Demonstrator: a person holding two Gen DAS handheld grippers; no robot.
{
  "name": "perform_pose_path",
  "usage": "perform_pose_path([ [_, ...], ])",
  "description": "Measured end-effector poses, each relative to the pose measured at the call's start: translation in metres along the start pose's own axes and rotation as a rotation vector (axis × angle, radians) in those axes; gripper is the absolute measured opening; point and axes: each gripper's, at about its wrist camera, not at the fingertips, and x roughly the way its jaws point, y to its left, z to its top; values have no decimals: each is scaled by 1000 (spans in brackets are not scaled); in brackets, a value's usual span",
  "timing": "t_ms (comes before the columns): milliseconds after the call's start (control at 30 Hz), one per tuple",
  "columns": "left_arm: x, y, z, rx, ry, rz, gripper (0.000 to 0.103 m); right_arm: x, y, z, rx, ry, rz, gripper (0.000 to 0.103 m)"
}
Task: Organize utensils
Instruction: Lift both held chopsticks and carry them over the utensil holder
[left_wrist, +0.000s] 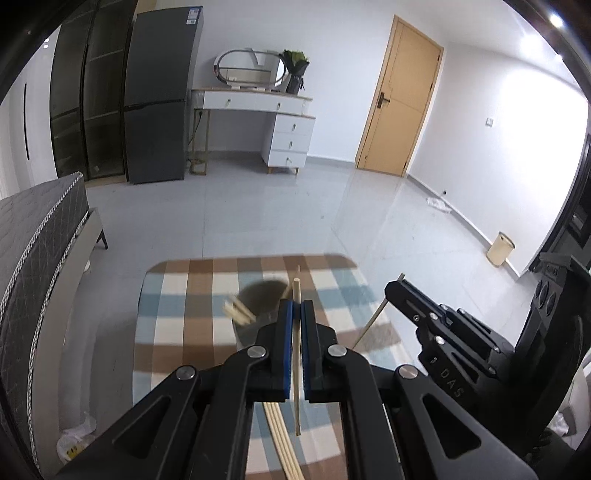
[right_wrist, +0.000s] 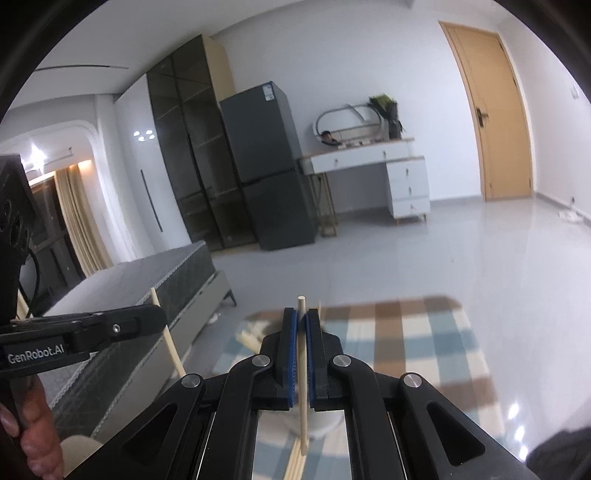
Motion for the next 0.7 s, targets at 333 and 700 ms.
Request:
perform_pose_path([
  [333, 9, 24, 57, -30, -113, -10, 0, 35, 12, 65, -81, -68, 47, 4],
  [700, 45, 60, 55, -142, -186, -7, 0, 86, 14, 61, -104, -68, 95, 4],
])
